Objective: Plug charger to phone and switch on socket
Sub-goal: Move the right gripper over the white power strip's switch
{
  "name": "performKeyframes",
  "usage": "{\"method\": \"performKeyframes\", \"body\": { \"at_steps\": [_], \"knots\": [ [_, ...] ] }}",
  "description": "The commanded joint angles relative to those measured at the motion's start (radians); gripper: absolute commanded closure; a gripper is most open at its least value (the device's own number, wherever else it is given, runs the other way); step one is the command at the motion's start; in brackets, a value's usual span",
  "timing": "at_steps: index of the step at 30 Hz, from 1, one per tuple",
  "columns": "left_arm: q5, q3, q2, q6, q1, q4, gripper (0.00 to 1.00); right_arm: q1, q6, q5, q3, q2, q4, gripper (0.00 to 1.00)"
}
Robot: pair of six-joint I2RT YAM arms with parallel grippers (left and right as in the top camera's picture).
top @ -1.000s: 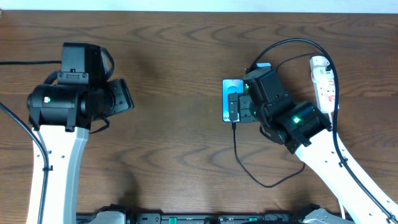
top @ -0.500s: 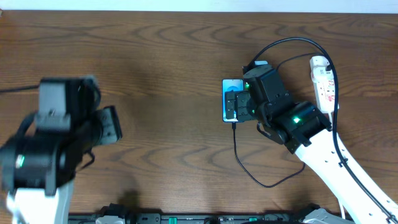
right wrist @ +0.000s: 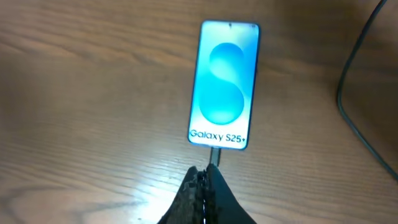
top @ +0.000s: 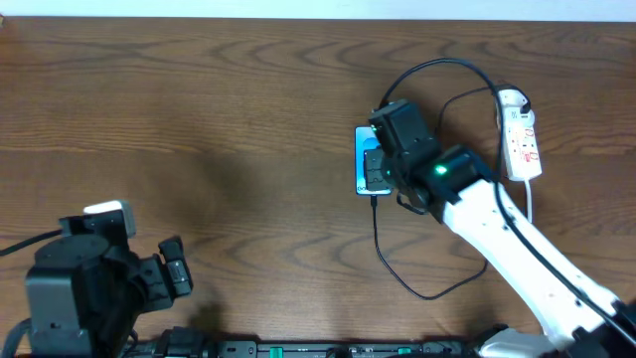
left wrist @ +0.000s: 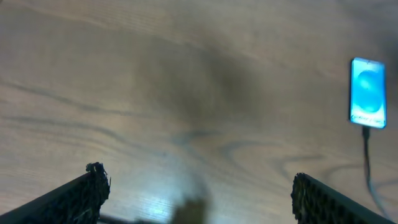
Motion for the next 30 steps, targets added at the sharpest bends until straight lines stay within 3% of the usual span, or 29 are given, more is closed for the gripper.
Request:
{"method": "performKeyframes", "body": {
  "at_steps": [1, 10, 26, 30],
  "knots": [
    [-0.013, -0.013, 0.006, 0.006, 0.002, -0.038, 0.04, -0.015, 0.063, 0.034, 0.007, 0.043, -0.029, 0.99],
    [-0.012, -0.013, 0.005, 0.006, 0.002, -0.047, 0.04, -0.187, 0.290, 0.110, 0.008, 0.044, -0.280, 0.99],
    [-0.012, -0.013, -0.012, 0.006, 0.003, -0.045, 0.04, -0.723, 0.233, -0.027, 0.034, 0.044, -0.251, 0.99],
    [-0.012, -0.013, -0.038, 0.006, 0.003, -0.044, 0.04, -0.792, 0.225, -0.028, 0.065, 0.044, -0.251, 0.99]
  ]
}}
